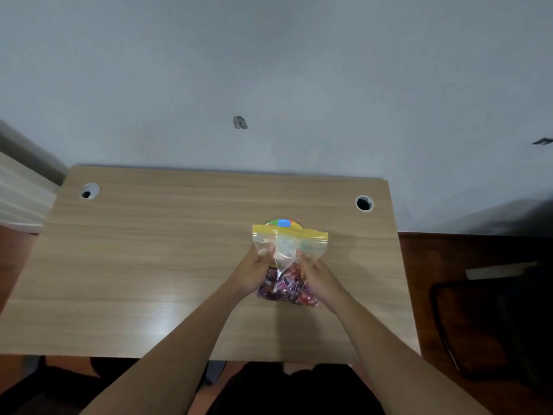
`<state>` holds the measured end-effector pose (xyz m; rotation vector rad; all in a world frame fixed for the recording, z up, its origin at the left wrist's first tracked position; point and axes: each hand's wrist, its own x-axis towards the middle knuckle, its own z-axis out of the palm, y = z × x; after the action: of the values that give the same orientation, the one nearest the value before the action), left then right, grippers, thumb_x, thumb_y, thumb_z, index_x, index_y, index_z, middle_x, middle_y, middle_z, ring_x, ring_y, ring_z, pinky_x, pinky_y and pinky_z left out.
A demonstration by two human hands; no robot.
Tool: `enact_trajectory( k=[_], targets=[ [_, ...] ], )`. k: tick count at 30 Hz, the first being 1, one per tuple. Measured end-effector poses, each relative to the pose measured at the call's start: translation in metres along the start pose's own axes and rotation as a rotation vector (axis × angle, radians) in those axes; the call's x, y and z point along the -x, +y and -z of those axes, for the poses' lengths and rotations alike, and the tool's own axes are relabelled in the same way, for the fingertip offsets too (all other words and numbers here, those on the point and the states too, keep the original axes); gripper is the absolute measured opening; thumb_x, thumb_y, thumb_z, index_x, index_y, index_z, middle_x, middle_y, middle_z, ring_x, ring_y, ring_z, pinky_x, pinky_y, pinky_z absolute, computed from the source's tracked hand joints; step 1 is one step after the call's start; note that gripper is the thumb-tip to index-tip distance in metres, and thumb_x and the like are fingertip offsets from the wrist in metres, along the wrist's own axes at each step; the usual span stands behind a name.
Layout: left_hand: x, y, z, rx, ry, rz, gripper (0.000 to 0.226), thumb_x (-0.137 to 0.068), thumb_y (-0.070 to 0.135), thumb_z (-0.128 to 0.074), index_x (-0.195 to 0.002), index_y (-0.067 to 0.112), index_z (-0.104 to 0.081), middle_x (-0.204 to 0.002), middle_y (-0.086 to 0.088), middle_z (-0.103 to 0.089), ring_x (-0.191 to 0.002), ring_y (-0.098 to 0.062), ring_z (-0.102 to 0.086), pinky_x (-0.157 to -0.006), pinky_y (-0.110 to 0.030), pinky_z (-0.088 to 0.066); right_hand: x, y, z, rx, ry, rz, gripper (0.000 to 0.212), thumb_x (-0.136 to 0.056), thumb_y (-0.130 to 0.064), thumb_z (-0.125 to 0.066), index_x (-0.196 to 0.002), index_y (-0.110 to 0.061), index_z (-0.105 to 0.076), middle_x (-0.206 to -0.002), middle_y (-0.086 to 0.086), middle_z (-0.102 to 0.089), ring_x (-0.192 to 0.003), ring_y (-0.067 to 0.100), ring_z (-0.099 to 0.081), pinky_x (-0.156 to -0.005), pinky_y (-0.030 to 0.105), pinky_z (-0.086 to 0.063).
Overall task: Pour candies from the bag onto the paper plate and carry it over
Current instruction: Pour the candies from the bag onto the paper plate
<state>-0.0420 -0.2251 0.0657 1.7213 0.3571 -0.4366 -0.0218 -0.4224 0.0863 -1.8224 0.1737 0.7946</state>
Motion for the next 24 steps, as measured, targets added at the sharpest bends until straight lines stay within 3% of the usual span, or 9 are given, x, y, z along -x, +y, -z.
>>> enact_trajectory(
  k=[2,4,7,12,15,17,19,24],
  targets=[
    [-0.008,-0.016,-0.005,-0.016,0.042,0.065,0.050,-0.104,0.067,-0.046,-0.144,0.038,-0.054,-0.121,0.008,-0.080,-0.111,-0.014,-0.078,-0.100,-0.036,-0.060,-0.008,0.014,-0.003,0.026,0.026,-0.016,0.041,-0.110,-0.060,-0.042,-0.120,-0.037,-0.074,-0.120,-0.019,-0.077,-0.125,0.002,-0.067,-0.116,0.032,-0.044],
    [-0.028,-0.053,-0.009,-0.023,0.083,0.138,0.065,-0.093,0.080,-0.049,-0.145,0.041,-0.051,-0.124,0.011,-0.079,-0.113,-0.012,-0.077,-0.107,-0.043,-0.057,-0.013,0.022,-0.004,0.056,0.025,-0.049,0.040,-0.111,-0.057,-0.041,-0.119,-0.035,-0.074,-0.123,-0.016,-0.077,-0.123,0.005,-0.067,-0.112,0.030,-0.044],
    [-0.059,-0.107,-0.013,-0.087,0.078,0.248,0.070,-0.086,0.084,-0.048,-0.137,0.037,-0.057,-0.118,0.007,-0.080,-0.106,-0.019,-0.079,-0.103,-0.051,-0.060,-0.014,0.023,-0.006,0.074,-0.005,-0.076,0.040,-0.113,-0.053,-0.039,-0.134,-0.034,-0.069,-0.123,-0.012,-0.072,-0.120,0.007,-0.063,-0.109,0.028,-0.043],
    [-0.030,-0.053,-0.016,-0.178,-0.050,0.279,0.048,-0.106,0.047,-0.041,-0.128,0.017,-0.072,-0.116,-0.010,-0.081,-0.096,-0.024,-0.075,-0.097,-0.041,-0.061,-0.030,0.035,-0.014,0.128,-0.053,-0.123,0.048,-0.112,-0.054,-0.041,-0.140,-0.029,-0.071,-0.134,-0.004,-0.074,-0.130,0.016,-0.064,-0.114,0.034,-0.045],
    [-0.029,-0.048,-0.013,-0.140,-0.106,0.339,0.040,-0.109,0.036,-0.043,-0.111,0.015,-0.076,-0.102,-0.006,-0.080,-0.076,-0.018,-0.068,-0.080,-0.036,-0.058,-0.036,0.038,-0.017,0.125,-0.059,-0.174,0.045,-0.111,-0.049,-0.044,-0.135,-0.025,-0.074,-0.118,-0.008,-0.076,-0.123,0.016,-0.066,-0.108,0.031,-0.046],
    [-0.029,-0.051,-0.012,-0.134,-0.106,0.374,0.037,-0.104,0.041,-0.044,-0.103,0.022,-0.075,-0.101,-0.003,-0.078,-0.087,-0.020,-0.071,-0.092,-0.043,-0.059,-0.041,0.040,-0.020,0.121,-0.065,-0.176,0.049,-0.109,-0.057,-0.042,-0.135,-0.031,-0.074,-0.121,-0.012,-0.076,-0.124,0.013,-0.066,-0.113,0.033,-0.046],
    [-0.028,-0.051,-0.011,-0.126,-0.121,0.387,0.037,-0.106,0.043,-0.040,-0.112,0.025,-0.072,-0.116,-0.005,-0.079,-0.109,-0.025,-0.074,-0.106,-0.044,-0.057,-0.046,0.045,-0.022,0.117,-0.067,-0.163,0.056,-0.104,-0.070,-0.040,-0.141,-0.038,-0.069,-0.135,-0.013,-0.074,-0.132,0.011,-0.064,-0.119,0.037,-0.044],
    [-0.032,-0.059,-0.010,-0.068,-0.140,0.413,0.036,-0.106,0.046,-0.041,-0.116,0.031,-0.072,-0.126,-0.004,-0.078,-0.119,-0.023,-0.073,-0.111,-0.048,-0.055,-0.057,0.058,-0.025,0.155,-0.057,-0.143,0.055,-0.107,-0.065,-0.041,-0.153,-0.039,-0.058,-0.148,-0.010,-0.067,-0.142,0.015,-0.058,-0.121,0.038,-0.043]
  ],
)
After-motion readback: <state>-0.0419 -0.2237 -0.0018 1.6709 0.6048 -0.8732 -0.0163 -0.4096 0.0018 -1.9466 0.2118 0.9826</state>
